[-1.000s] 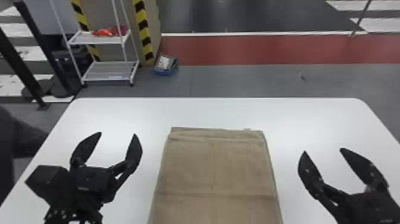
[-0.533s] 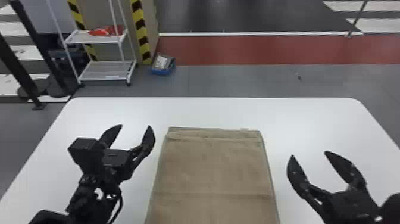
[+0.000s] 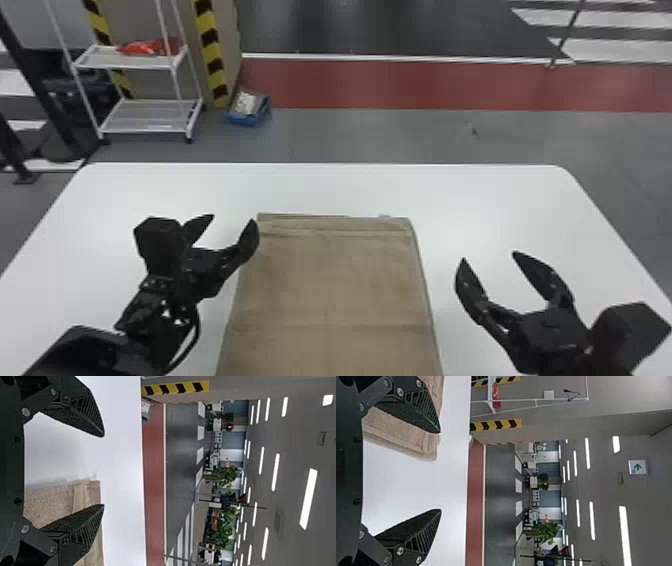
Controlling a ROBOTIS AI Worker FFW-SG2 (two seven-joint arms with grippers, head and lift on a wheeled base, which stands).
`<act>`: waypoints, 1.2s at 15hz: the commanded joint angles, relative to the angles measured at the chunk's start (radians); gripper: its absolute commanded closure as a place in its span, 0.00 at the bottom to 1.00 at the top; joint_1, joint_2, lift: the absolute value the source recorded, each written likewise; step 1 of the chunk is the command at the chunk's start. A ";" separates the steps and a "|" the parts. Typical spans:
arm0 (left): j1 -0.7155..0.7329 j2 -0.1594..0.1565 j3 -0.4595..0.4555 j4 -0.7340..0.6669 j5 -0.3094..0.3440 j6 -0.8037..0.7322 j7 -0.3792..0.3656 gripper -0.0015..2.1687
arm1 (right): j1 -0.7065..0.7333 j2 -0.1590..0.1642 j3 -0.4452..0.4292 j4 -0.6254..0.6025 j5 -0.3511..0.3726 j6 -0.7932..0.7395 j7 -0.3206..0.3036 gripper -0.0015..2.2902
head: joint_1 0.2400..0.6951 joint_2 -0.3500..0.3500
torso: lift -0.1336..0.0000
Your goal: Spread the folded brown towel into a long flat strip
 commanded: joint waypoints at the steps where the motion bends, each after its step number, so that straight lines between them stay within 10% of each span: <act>1: -0.027 -0.004 -0.008 0.040 0.011 0.006 -0.019 0.14 | -0.019 0.000 0.002 0.018 0.002 0.037 -0.003 0.09 | 1.00 0.44 | 0.07; 18: -0.123 -0.046 -0.085 0.201 -0.007 -0.019 -0.088 0.16 | 0.021 0.001 -0.059 0.006 -0.018 0.009 0.000 0.09 | 1.00 0.32 | 0.07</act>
